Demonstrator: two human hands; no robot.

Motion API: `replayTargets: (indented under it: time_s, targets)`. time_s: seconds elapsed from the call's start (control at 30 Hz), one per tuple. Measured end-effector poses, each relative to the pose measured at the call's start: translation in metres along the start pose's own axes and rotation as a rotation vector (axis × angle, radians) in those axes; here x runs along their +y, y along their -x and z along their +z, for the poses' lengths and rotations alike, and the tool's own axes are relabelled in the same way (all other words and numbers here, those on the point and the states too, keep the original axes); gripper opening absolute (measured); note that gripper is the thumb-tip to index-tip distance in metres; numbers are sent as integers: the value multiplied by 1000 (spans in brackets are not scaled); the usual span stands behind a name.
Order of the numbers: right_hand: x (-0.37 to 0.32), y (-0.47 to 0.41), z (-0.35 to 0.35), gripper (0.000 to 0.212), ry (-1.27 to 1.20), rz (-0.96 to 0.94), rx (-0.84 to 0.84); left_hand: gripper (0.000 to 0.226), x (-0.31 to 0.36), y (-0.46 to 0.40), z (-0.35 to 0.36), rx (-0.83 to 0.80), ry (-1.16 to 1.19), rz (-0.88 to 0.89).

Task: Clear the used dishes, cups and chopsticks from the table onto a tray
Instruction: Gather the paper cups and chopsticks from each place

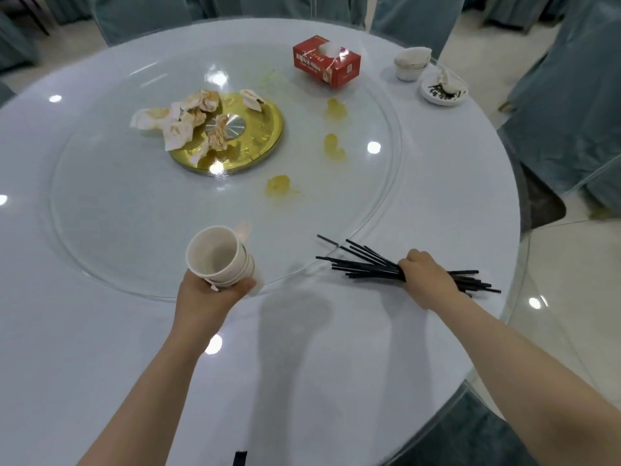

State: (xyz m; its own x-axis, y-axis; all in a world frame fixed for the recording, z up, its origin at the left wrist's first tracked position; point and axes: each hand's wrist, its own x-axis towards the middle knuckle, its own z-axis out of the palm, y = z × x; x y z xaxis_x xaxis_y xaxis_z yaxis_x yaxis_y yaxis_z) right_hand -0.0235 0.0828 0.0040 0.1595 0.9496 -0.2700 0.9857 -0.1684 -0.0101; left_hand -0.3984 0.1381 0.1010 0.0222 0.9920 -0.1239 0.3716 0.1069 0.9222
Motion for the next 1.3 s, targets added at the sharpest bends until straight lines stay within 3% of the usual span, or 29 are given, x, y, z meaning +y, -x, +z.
replayTargets:
  time_s: [0.27, 0.67, 0.8, 1.07, 1.3]
  targets:
    - [-33, 45, 18, 25, 248, -142, -33, 35, -7, 30, -22, 0, 8, 39]
    - [-99, 156, 18, 15, 114, -146, -111, 30, -30, 108, -84, -69, 140, 114]
    - [-101, 193, 2, 17, 163, -98, -18, 47, -28, 126, -79, -118, 151, 165]
    - [-56, 275, -49, 16, 148, 27, 130, 42, 12, 181, -36, -248, 194, 274]
    - [35, 392, -79, 10, 198, 213, 317, 43, 72, 268, 70, -367, 175, 381]
